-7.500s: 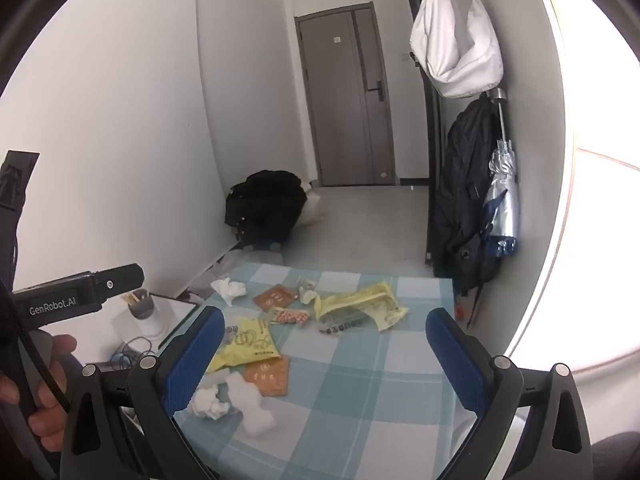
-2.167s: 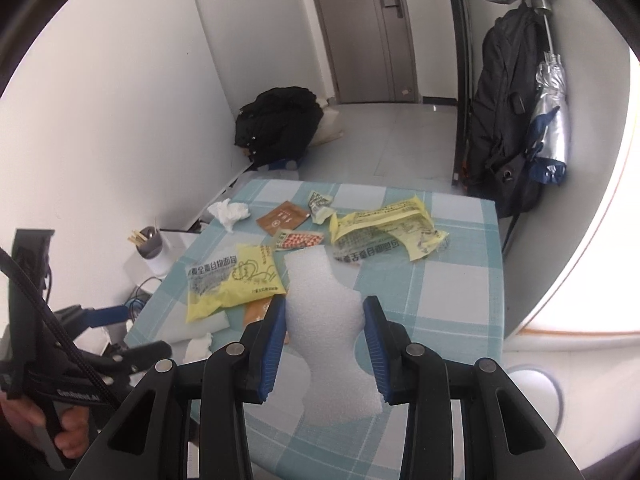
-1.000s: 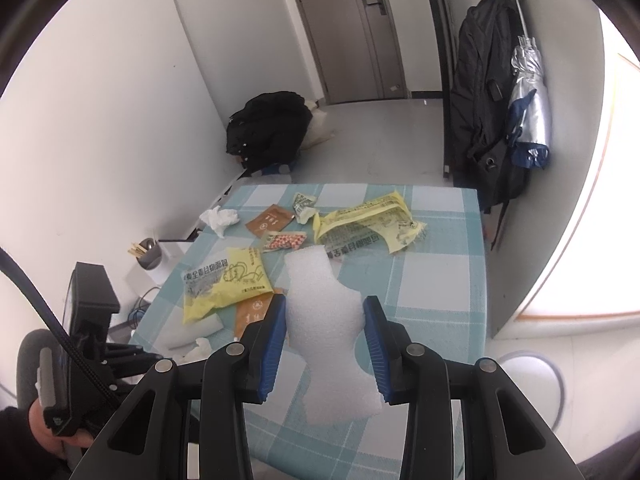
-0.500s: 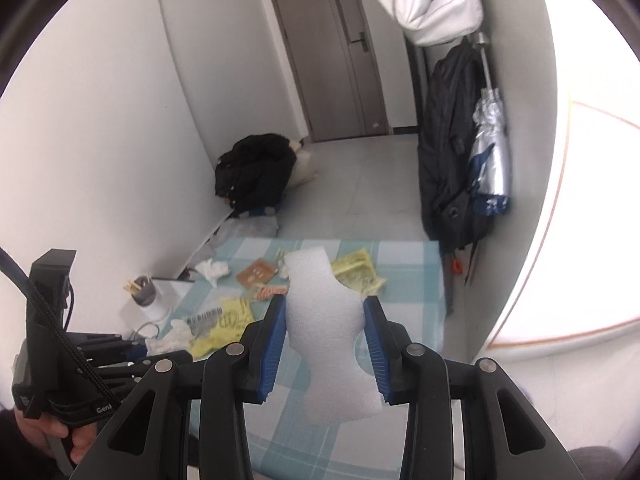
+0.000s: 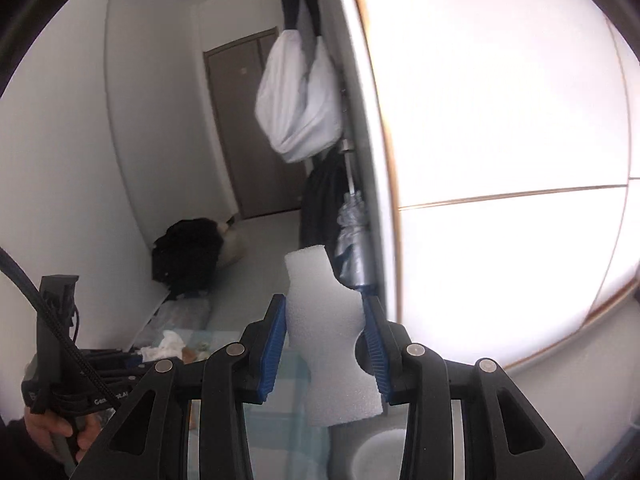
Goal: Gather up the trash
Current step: 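Carry the foam and tissue in both grippers over the white bin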
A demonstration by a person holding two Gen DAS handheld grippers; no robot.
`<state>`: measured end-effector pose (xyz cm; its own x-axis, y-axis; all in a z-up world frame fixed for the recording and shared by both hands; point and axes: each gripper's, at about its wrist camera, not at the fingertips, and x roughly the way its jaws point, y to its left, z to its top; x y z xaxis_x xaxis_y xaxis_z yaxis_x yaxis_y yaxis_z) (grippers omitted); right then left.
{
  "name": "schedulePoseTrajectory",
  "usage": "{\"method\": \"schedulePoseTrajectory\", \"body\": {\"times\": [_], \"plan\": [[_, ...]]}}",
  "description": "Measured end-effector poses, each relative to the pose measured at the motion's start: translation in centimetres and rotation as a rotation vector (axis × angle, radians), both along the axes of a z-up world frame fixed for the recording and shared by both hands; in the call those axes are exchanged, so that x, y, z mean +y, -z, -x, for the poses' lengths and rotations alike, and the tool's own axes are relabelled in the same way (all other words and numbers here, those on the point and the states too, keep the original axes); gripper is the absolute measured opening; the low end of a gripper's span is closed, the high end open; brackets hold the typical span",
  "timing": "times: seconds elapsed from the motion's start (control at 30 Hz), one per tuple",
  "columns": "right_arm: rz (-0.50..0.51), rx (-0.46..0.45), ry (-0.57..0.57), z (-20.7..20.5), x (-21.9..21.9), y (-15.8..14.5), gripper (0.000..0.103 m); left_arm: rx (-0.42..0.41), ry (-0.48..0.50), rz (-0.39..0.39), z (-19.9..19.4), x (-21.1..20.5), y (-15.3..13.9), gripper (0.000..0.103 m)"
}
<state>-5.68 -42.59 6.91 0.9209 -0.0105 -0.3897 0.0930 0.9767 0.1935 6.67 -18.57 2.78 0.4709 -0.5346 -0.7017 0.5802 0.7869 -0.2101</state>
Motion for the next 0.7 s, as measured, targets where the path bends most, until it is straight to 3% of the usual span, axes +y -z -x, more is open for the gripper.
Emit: {"method": "schedulePoseTrajectory", "body": {"times": [0.13, 0.27, 0.37, 0.53, 0.7], "plan": [[0.001, 0.028, 0.104, 0.5, -4.1, 0.9, 0.038, 0.045, 0.069, 0.023, -1.2, -3.9, 1.4, 0.011], [-0.017, 0.095, 0.185, 0.6, -7.8, 4.0, 0.038, 0.155, 0.14, 0.018, -2.4, -7.7, 5.0, 0.011], [-0.06, 0.191, 0.215, 0.1, -10.2, 8.2, 0.037, 0.208, 0.176, -0.024, -3.1, -10.3, 7.9, 0.011], [-0.14, 0.332, 0.223, -0.5, -12.2, 15.3, 0.037, 0.38, 0.212, -0.055, -4.6, -14.0, 13.4, 0.011], [-0.247, 0.457, 0.194, -2.3, -13.0, 22.7, 0.037, 0.491, 0.202, -0.177, -5.0, -17.1, 18.7, 0.011]]}}
